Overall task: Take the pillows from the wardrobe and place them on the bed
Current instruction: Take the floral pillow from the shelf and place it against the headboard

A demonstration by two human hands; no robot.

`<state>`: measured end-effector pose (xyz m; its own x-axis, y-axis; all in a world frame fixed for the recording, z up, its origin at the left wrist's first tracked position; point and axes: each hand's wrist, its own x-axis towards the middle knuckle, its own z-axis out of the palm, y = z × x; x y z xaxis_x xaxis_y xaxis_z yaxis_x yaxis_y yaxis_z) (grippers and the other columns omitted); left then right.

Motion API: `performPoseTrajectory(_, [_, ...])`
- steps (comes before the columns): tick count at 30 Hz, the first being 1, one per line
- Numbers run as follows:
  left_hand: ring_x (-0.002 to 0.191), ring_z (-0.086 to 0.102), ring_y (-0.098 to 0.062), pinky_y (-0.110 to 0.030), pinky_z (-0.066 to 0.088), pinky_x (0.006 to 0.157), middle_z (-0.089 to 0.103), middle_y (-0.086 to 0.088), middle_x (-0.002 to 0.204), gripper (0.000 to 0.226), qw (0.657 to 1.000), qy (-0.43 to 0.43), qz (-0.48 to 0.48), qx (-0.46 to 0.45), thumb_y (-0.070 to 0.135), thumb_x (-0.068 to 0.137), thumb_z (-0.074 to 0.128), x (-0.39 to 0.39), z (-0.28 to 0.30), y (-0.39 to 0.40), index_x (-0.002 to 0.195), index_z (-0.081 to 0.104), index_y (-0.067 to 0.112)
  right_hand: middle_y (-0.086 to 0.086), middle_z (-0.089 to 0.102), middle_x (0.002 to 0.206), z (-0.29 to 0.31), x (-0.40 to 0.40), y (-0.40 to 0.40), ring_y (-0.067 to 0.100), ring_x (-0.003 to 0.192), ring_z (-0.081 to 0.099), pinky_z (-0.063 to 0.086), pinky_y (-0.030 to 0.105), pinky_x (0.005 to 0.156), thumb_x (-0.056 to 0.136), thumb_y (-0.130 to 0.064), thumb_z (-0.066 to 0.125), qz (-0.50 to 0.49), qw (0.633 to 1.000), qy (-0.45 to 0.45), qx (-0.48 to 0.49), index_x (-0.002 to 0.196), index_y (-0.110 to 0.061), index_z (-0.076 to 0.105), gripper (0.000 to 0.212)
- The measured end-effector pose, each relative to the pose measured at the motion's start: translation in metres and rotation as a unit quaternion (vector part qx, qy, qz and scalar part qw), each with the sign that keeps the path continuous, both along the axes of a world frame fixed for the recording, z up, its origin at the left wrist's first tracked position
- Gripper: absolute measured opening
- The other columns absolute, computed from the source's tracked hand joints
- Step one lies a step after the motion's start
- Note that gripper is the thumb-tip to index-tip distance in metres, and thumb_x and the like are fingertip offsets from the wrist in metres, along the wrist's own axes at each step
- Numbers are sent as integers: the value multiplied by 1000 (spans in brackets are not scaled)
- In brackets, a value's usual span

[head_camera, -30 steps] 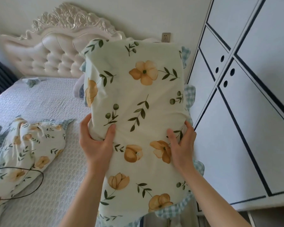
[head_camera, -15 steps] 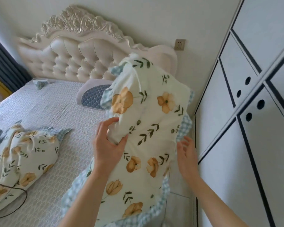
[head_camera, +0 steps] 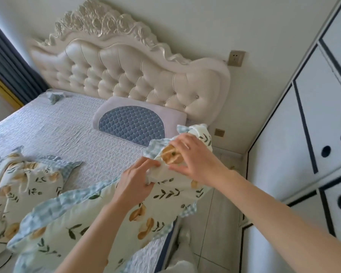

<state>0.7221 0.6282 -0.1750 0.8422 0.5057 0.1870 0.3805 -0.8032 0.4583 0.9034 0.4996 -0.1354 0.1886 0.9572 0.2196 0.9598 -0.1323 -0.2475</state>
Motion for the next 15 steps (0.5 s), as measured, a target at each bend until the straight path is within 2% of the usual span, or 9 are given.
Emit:
performPoseTrajectory(4, [65, 52, -1, -11, 35, 59, 54, 25, 105, 58, 999, 30, -9, -18, 4, 63, 76, 33, -18, 44, 106, 58, 37, 9, 22, 158, -28, 43, 45, 26, 148, 9, 8, 43, 121, 80, -67, 55, 43, 990, -50, -127, 150, -14, 22, 93])
performPoseTrajectory(6, [67, 53, -1, -10, 33, 61, 55, 25, 106, 59, 999, 34, -11, -29, 3, 62, 74, 51, -24, 67, 106, 57, 38, 6, 16, 160, -40, 68, 69, 25, 149, 4, 3, 45, 121, 75, -72, 56, 52, 982, -80, -162, 151, -18, 15, 102])
performPoseTrajectory(8, [68, 57, -5, -13, 37, 62, 55, 25, 107, 58, 998, 32, -16, -42, 2, 62, 72, 67, -28, 89, 107, 57, 37, 5, 15, 160, -47, 93, 93, 26, 148, 5, 3, 48, 120, 71, -72, 61, 62, 976, -112, -176, 151, -21, 14, 106])
performPoseTrajectory(11, [72, 60, -11, -27, 48, 67, 55, 24, 110, 57, 997, 23, -25, -65, 4, 65, 70, 93, -28, 124, 110, 56, 36, 6, 12, 160, -52, 125, 129, 27, 148, 6, 5, 48, 120, 70, -67, 67, 74, 972, -122, -186, 150, -26, 9, 107])
performPoseTrajectory(15, [78, 54, -4, -26, 48, 68, 53, 23, 107, 56, 997, 24, -41, -62, 6, 66, 70, 124, -33, 160, 110, 55, 37, 6, 20, 157, -61, 160, 172, 25, 146, 13, 8, 43, 117, 69, -71, 64, 35, 974, -83, -207, 151, -30, 6, 109])
